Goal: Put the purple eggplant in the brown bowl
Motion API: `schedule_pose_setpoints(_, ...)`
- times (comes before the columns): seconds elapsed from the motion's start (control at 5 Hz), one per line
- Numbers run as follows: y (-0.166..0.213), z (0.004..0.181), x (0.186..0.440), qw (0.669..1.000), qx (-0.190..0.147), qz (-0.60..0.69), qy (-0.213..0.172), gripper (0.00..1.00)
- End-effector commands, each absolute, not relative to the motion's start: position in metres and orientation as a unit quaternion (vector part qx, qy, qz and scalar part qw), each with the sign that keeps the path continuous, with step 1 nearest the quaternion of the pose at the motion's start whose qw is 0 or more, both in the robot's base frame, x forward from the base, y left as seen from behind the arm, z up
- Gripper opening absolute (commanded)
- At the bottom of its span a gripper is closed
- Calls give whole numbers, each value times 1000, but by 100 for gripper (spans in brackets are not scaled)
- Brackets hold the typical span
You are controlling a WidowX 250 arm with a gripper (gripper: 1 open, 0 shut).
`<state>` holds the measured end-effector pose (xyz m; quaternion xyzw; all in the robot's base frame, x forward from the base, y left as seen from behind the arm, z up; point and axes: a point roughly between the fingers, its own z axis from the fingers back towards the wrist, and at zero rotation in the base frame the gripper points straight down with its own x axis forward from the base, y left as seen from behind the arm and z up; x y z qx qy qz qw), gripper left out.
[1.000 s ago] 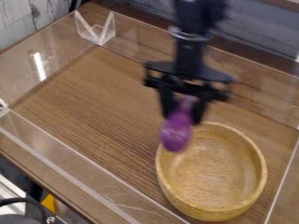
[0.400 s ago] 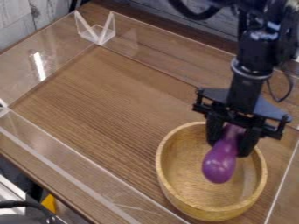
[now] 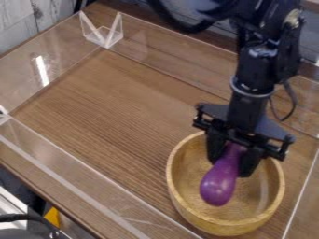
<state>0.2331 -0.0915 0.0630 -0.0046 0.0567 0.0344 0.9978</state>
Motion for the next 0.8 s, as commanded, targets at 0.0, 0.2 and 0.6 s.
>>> schedule_pose_setpoints(0.0, -89, 70, 232, 999, -15, 22, 25, 0)
schedule_pose_setpoints(0.2, -87, 66, 230, 1000, -18, 12, 9, 0)
schedule_pose_setpoints(0.6, -89, 74, 227, 1000, -25, -8, -13, 0)
